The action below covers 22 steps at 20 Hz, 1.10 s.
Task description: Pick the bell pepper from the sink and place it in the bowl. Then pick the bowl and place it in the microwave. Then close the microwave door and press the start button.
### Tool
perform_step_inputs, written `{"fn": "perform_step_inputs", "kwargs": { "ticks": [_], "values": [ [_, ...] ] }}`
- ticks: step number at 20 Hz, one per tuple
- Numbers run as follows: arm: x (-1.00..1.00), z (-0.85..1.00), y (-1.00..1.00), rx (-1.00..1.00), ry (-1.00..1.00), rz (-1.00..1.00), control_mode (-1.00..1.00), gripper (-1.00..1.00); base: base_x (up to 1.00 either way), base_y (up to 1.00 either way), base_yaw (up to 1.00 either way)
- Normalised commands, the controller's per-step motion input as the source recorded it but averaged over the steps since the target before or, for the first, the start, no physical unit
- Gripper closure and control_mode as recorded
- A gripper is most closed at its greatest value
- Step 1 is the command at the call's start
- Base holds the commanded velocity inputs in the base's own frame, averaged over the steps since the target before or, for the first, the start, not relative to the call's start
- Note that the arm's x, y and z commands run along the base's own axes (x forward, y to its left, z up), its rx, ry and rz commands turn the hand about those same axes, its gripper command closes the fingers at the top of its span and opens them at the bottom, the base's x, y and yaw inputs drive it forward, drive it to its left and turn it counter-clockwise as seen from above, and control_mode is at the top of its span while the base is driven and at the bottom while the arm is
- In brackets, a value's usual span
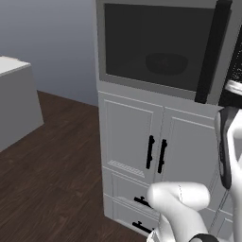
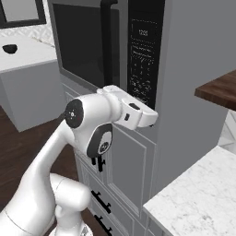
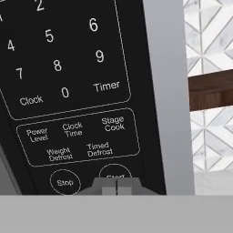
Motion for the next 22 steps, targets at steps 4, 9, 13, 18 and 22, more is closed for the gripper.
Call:
{"fn": "perform_step_inputs", "kwargs": {
  "ticks": [4,9,13,18,22],
  "values": [
    [0.34,-0.06,0.0,0.0,0.0,0.0,-1.0,1.0,0.0,0.0,0.0],
    [0.44,-0.04,-0.17,0.03,0.01,0.0,-1.0,1.0,0.0,0.0,0.0],
    [0.46,-0.11,-0.52,0.11,0.0,0.1,-1.0,1.0,0.0,0.0,0.0],
    [0.43,-0.18,-0.33,0.07,0.0,0.11,-1.0,1.0,0.0,0.0,0.0],
    [0.04,-0.03,0.07,0.0,-0.02,0.02,-1.0,1.0,0.0,0.0,0.0]
  ]
}}
